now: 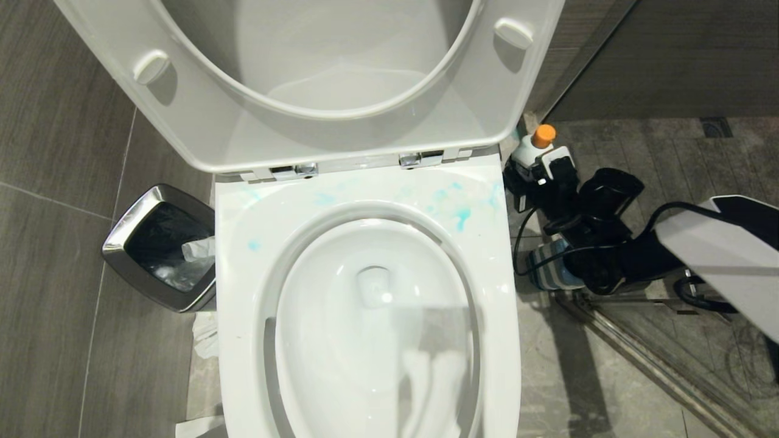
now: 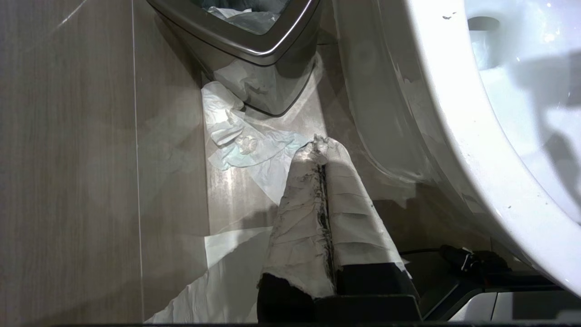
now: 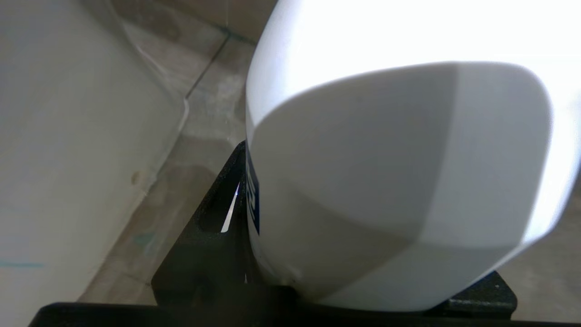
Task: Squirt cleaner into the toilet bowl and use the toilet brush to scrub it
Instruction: Pour in the cleaning agent
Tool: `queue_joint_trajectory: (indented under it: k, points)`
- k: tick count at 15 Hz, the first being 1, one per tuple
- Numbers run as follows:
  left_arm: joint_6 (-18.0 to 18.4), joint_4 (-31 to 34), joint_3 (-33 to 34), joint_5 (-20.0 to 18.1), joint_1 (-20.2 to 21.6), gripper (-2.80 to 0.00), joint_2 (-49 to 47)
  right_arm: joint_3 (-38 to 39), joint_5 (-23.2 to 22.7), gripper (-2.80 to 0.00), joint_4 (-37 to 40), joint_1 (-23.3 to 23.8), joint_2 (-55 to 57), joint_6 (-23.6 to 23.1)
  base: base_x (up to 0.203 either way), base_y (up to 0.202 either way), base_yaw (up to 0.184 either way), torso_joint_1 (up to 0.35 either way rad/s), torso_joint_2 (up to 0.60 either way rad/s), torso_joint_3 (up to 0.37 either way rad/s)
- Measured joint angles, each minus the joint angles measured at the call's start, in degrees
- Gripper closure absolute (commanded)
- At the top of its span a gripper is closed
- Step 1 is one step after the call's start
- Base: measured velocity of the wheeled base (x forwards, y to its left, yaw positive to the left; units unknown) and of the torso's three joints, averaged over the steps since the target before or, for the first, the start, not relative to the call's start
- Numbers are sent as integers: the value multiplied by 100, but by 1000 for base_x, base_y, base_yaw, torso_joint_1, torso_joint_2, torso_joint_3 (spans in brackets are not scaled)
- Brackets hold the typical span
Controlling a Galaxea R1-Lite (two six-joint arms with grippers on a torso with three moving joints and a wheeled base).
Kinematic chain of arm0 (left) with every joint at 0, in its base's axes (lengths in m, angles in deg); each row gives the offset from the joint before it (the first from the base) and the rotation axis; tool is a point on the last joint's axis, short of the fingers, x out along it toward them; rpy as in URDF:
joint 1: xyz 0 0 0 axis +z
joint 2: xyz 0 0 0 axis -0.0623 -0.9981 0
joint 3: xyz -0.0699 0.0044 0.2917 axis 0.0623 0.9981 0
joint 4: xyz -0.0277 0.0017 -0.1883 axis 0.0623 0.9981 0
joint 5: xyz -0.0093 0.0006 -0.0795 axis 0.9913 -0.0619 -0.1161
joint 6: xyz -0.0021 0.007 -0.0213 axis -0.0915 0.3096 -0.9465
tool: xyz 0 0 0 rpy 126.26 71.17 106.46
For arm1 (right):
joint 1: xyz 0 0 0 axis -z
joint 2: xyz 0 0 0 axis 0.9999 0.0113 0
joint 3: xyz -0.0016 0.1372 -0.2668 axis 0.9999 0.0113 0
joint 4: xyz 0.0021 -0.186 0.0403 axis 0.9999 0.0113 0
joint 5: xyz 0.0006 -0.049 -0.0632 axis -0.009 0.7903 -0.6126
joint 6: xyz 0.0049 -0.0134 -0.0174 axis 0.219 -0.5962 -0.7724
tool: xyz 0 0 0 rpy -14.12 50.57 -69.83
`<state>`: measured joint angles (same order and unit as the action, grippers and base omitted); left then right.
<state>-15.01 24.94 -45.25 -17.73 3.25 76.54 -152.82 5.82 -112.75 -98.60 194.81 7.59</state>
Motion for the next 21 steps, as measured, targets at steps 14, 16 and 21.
queue_joint_trajectory:
  k: [14, 16, 21]
  points:
    - [1, -2, 0, 0, -1, 0, 0, 2791, 1771, 0, 780, -1118, -4166, 219, 0, 0, 0, 0, 0, 0]
    - [0, -4, 0, 0, 0, 0, 0, 2804, 2029, 0, 1478, -1141, -4717, 212, 0, 0, 0, 0, 0, 0]
    - [3, -2, 0, -2, 0, 0, 0, 2720, 2265, 0, 2800, -1172, -5830, 19, 0, 0, 0, 0, 0, 0]
